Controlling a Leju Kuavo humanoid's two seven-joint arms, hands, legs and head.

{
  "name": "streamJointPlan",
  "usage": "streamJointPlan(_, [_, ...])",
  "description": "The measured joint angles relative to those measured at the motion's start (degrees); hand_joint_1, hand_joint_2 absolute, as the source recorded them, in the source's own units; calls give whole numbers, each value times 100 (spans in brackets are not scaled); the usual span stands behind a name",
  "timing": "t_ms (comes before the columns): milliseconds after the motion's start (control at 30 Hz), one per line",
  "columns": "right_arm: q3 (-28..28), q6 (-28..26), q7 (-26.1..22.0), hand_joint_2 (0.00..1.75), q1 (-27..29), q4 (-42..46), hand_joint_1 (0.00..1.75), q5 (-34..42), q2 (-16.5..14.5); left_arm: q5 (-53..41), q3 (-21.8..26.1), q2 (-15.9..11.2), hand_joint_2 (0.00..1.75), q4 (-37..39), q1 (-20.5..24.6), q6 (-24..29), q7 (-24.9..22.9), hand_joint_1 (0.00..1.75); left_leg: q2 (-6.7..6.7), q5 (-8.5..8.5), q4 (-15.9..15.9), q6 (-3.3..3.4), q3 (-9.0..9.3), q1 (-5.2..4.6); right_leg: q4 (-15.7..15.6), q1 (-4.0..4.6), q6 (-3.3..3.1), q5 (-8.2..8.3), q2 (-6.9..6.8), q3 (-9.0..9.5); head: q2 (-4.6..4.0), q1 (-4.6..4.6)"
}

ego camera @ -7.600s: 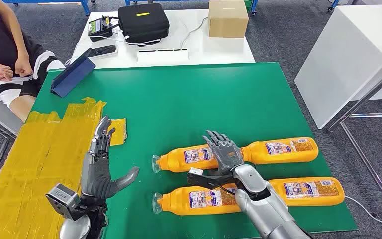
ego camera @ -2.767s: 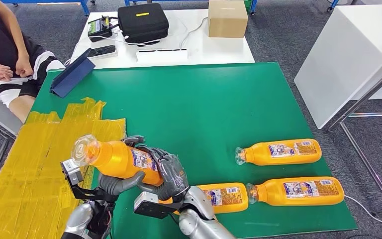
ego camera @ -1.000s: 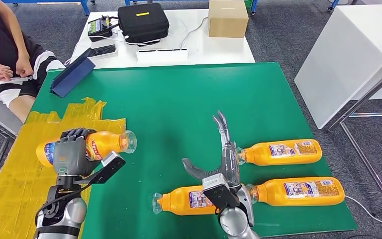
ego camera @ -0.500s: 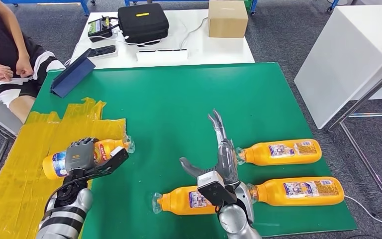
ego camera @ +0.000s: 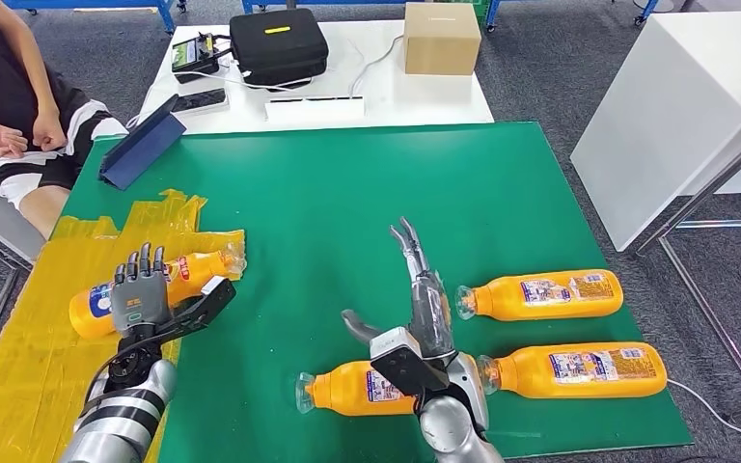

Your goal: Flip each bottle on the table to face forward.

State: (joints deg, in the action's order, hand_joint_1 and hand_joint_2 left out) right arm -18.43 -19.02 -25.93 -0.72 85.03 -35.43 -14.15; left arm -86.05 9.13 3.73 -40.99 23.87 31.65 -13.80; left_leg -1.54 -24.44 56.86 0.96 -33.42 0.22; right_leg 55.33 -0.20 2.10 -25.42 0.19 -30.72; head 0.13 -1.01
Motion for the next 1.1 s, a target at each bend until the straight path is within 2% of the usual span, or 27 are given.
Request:
streamJointPlan(100, [-14,133,149,175,-8,-62,0,-214,28,306,102,27,175,1,24,-161,362,0,-2,0,0,0,9,0,0,0,0,0,-1,10,0,-1])
streamJointPlan(167, [-17,269,221,175,1,-102,0,-323,72,747,172,65,175,-66,-15,-292,783,0,-4,0,0,0,13,-1,-1,-1,-1,-1,-2,14,0,-2])
streamJointPlan(333, [-15,743,222,175,114,-111,0,-229,243,2089,216,229,175,-689,-412,-697,1897,0,-3,-1,0,1,12,-7,-1,-5,0,-1,-2,12,0,-1])
streamJointPlan(400, [-10,916,177,175,202,-83,0,-133,321,2550,197,290,175,-1072,-624,-857,2160,0,-3,-2,1,2,7,-9,-2,-6,0,-1,-2,7,0,-1])
streamJointPlan(533, [-4,997,142,175,298,-35,0,-83,421,2757,165,363,175,-1542,-891,-966,2223,0,2,-2,1,2,-3,-9,-2,-6,0,-1,-1,-6,0,-1])
streamJointPlan(733, [-4,1017,137,175,315,-4,0,-68,495,2812,138,395,175,-1802,-1057,-1017,2227,0,3,-1,1,2,-4,-4,-2,-3,0,-1,-1,-10,0,-1])
streamJointPlan(800, [-3,1164,112,175,346,32,0,82,524,3033,121,410,175,-1925,-1135,-1020,2413,0,4,-2,1,1,-4,-4,-2,-3,0,-1,0,-10,0,-1])
streamJointPlan(900, [2,1733,29,175,575,285,0,644,663,3565,-14,450,175,-2637,-1509,-1005,2785,0,3,-4,1,1,-11,-5,-2,-4,0,-2,0,-15,0,-1])
streamJointPlan(967, [13,1996,14,175,772,496,0,851,789,3562,-136,470,175,-3220,-1776,-909,2710,0,1,-7,1,2,-22,-7,-4,-5,-1,-4,0,-23,0,0])
streamJointPlan(1100, [-15,1986,272,175,1014,761,0,469,1025,3804,-294,485,175,-3950,-2089,-841,2746,0,1,-11,1,3,-29,-8,-8,-6,-1,-4,0,-31,0,-1])
